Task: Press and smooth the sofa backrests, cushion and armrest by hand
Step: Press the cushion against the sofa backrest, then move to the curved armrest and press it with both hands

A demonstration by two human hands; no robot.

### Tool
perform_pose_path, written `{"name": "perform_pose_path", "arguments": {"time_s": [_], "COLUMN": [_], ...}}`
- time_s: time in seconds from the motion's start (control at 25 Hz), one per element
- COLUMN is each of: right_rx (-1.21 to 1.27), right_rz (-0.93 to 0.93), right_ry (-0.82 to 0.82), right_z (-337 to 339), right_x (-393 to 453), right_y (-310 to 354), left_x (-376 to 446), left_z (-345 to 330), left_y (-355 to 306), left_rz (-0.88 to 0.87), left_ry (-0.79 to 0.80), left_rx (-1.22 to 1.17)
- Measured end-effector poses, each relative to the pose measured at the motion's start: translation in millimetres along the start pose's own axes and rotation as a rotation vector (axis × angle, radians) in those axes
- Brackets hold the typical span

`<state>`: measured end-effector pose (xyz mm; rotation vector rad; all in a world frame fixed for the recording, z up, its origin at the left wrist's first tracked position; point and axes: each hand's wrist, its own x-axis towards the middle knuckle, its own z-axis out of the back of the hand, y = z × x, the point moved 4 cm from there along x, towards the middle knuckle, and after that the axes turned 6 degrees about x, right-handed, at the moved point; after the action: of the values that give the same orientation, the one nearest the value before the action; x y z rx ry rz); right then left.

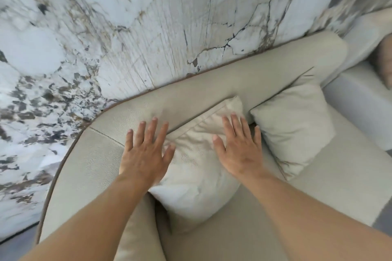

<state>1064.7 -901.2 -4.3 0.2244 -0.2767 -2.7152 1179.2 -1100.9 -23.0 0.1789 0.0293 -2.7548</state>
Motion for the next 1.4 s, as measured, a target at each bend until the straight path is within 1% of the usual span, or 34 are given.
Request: {"name": "perform_pose_path", "arguments": {"time_s": [0.08,0.2,0.28,0.4,0.48,0.6,0.72,0.84,1.0,1.2,1.28,1.4], "right_rx": [0.018,0.038,0.05,0.059,0.056,0.101,0.129,0.137,0.131,0.102,0.123,0.128], "right_rz": [-0.032,-0.062,-0.065,-0.049,-0.03,-0.004,-0.021,-0.074,-0.206,-0.388,-0.456,-0.531], "right_ry": [0.019,0.029,0.016,-0.002,0.037,-0.011,-0.064,-0.076,-0.078,-0.079,-0.097,-0.125], "right_z": [16.1,50.1,76.0,107.5,124.6,147.8,167.4,171.0,156.4,143.3,144.2,146.1], "right_x": [-17.2,-48.4,-72.1,-102.7,-131.8,-169.9,-182.2,-187.7,-189.3,-192.0,-195.1,-205.0], "right_y": [4.1,6.9,8.2,11.4,17.3,26.6,34.4,49.2,70.2,92.4,97.7,98.3], "left_x": [-10.2,-28.0,-44.6,-73.6,-103.9,-149.9,-179.0,-177.0,-143.7,-111.7,-106.3,-98.4], "left_z": [14.0,52.1,82.7,125.1,151.4,177.1,184.1,188.1,184.5,169.2,167.9,172.5], "left_y": [-1.7,-10.9,-19.7,-22.5,-20.7,-14.6,-12.1,-2.2,18.4,41.0,41.5,31.4], "left_rz": [-0.02,-0.056,-0.081,-0.07,-0.068,-0.035,-0.066,-0.109,-0.238,-0.365,-0.413,-0.479], "left_ry": [0.035,0.062,0.047,0.004,0.009,-0.025,-0.029,-0.043,-0.094,-0.04,-0.008,-0.01], "left_rx": [0.018,0.039,0.051,0.079,0.115,0.106,0.131,0.13,0.117,0.109,0.094,0.077]}}
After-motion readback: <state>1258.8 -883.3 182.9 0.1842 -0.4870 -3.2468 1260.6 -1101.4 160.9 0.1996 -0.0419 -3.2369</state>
